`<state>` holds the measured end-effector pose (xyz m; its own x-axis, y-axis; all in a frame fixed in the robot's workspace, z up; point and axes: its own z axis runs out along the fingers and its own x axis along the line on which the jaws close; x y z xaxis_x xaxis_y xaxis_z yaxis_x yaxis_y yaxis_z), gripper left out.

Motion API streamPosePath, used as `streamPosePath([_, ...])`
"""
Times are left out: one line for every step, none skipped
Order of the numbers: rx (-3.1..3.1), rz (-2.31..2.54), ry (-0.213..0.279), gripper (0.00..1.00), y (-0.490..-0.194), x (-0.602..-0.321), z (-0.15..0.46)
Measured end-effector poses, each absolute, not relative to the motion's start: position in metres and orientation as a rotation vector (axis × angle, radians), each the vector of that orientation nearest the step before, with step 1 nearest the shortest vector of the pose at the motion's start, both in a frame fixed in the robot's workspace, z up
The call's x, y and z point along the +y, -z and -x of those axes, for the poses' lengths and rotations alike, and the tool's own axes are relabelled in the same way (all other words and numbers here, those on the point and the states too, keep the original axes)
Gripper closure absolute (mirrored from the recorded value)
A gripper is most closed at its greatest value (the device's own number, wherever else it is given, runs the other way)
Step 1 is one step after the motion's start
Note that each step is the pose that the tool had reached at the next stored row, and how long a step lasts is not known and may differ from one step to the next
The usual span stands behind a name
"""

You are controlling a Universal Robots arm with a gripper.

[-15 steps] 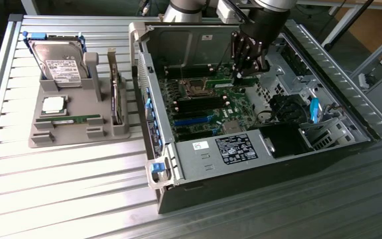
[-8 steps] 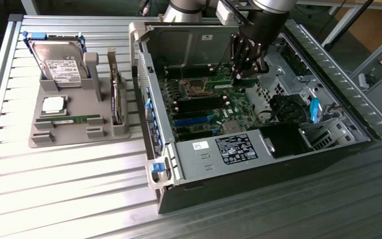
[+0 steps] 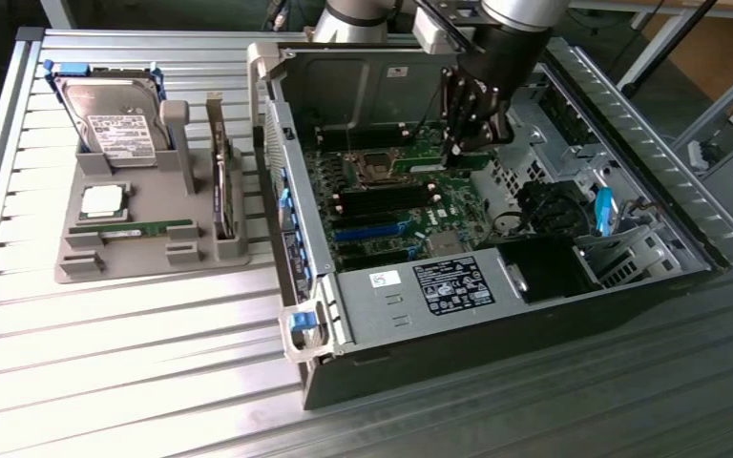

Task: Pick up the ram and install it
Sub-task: 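Insert the ram into the slot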

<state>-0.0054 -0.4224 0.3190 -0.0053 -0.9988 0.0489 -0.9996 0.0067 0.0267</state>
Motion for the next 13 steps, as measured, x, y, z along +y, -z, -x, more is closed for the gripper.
streamPosePath([-2.19,-2.177,-0.024,0.88,-0.3186,-0.4224,0.0054])
streamPosePath([-2.19,-2.177,-0.024,0.88,-0.3183,-0.4224,0.0054])
streamPosePath([-2.19,-2.177,-0.024,0.88,-0.3176,-0.4224,0.0054])
streamPosePath([-2.19,-2.177,-0.024,0.88,-0.317,-0.4224,0.0054])
streamPosePath([-2.19,-2.177,-0.024,0.88,-0.3165,-0.4224,0.0054])
streamPosePath([-2.19,-2.177,-0.024,0.88,-0.3159,-0.4224,0.0054])
streamPosePath([-2.19,-2.177,-0.024,0.88,-0.3153,-0.4224,0.0054])
streamPosePath([-2.19,-2.177,-0.024,0.88,-0.3147,-0.4224,0.0054])
streamPosePath([-2.19,-2.177,-0.024,0.88,-0.3141,-0.4224,0.0054])
streamPosePath([-2.19,-2.177,-0.024,0.88,-0.3136,-0.4224,0.0054])
streamPosePath([-2.19,-2.177,-0.024,0.88,-0.3132,-0.4224,0.0054])
streamPosePath([-2.19,-2.177,-0.024,0.88,-0.3126,-0.4224,0.0054])
streamPosePath([-2.19,-2.177,-0.024,0.88,-0.3121,-0.4224,0.0054])
